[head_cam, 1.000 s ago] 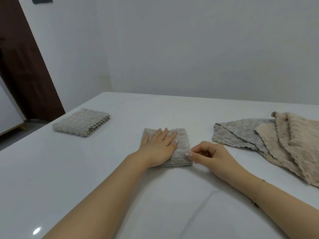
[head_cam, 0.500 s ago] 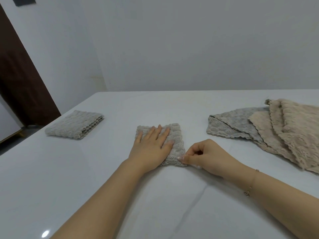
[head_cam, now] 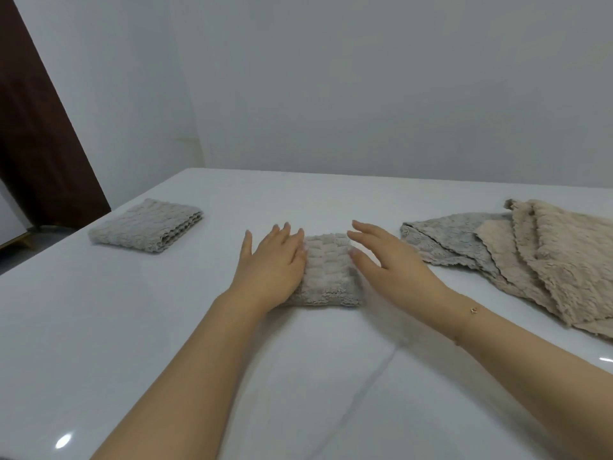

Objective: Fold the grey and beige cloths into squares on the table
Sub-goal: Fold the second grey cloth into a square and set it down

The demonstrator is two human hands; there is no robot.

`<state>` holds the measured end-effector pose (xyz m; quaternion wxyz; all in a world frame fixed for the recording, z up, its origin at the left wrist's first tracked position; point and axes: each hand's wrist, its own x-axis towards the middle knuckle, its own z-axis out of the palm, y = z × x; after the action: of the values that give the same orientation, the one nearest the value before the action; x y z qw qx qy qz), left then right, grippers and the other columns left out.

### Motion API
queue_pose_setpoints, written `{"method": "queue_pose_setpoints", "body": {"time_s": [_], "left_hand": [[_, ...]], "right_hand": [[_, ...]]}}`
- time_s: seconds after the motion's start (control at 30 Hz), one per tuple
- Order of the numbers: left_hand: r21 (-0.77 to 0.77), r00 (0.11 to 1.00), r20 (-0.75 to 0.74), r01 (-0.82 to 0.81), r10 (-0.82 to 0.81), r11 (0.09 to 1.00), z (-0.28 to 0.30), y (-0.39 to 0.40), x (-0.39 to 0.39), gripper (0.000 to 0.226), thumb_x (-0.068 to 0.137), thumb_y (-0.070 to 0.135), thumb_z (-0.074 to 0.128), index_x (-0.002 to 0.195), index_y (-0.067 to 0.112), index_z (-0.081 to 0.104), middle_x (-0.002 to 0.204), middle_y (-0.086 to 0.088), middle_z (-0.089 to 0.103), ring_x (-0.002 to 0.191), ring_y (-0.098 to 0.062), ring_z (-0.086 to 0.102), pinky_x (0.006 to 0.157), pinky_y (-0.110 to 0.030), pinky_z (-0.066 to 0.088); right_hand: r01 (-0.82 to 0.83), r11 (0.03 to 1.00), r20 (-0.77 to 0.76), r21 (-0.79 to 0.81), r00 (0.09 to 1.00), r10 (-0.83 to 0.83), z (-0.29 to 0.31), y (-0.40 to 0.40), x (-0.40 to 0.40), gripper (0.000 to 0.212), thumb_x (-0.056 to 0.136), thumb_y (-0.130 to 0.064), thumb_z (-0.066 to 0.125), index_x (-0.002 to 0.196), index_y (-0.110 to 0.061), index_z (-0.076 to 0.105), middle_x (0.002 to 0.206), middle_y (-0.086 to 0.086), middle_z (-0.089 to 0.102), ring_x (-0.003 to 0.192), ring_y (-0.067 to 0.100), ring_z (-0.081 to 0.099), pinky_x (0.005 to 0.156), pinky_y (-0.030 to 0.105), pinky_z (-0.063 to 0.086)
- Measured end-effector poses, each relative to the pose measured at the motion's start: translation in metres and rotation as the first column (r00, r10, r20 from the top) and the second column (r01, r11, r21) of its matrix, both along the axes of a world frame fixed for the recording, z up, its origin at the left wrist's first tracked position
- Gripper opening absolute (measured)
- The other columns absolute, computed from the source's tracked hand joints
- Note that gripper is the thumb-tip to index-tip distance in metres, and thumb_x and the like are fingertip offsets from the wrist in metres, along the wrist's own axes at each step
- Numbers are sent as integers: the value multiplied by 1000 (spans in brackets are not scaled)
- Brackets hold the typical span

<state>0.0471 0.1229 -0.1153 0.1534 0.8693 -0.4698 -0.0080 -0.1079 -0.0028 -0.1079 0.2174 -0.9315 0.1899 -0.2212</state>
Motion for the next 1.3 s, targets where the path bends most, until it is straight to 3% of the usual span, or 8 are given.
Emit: {"method": "queue_pose_setpoints", "body": {"time_s": [0.27,0.47,0.57,0.67,0.73,0.83,1.03,1.3], "left_hand": [[112,999,-47,2,3,994,-22,0,2,52,102,40,8,152,31,-3,160,6,-11,145,-9,-15,118,-46,-6],[97,997,-74,-29,36,995,-21,-1,1,53,101,44,11,151,33,-3,160,1,-12,147,-27,-10,118,-46,-4],[-81,960,-272,-98,72,992,-18,6,2,59,100,49,25,151,34,0,160,-3,-10,147,-29,-1,119,-41,0],[-242,915,-332,-317,229,917,-12,14,11,58,97,49,34,148,21,26,158,-8,18,141,-28,27,113,-39,20],[-267,902,-268,-406,337,874,-11,15,17,54,96,52,35,131,14,51,138,-7,50,127,-27,45,102,-38,32],[-202,907,-230,-400,354,894,-13,12,19,54,91,60,39,110,16,64,116,-4,64,117,-27,52,94,-37,37],[-174,914,-256,-363,314,915,-14,6,20,48,86,54,54,118,18,56,122,-1,61,118,-23,52,105,-40,34],[-548,710,-690,-385,-141,743,-13,2,21,35,86,29,68,114,19,49,98,-5,68,81,-15,67,72,-32,55]], "right_hand": [[-102,994,-350,-39,933,82,-22,0,34,63,101,-44,23,152,-12,5,161,0,-4,147,8,-3,114,18,-3],[-110,992,-372,-61,925,80,-26,-5,28,61,102,-44,20,153,-14,4,161,-2,-3,146,6,-3,112,18,-5],[-92,986,-251,139,960,125,-26,-10,27,61,100,-45,34,151,-16,20,160,-6,10,145,4,5,114,19,1],[30,974,26,223,999,-37,-28,-19,20,39,98,-33,45,130,-13,55,145,-1,41,137,8,29,108,18,17],[100,969,111,226,986,-128,-29,-20,18,23,98,-26,46,90,-21,68,108,-3,59,113,12,45,92,21,29],[117,969,114,217,983,-144,-26,-17,19,43,97,-25,48,54,-33,44,68,-12,44,86,16,44,74,27,27],[54,947,99,315,991,-90,-24,-12,19,32,87,-32,65,84,-1,64,92,11,65,88,16,56,78,27,37],[-156,585,301,796,940,-159,-19,-21,22,38,80,-11,73,113,-8,55,103,10,73,95,21,69,91,33,51]]}}
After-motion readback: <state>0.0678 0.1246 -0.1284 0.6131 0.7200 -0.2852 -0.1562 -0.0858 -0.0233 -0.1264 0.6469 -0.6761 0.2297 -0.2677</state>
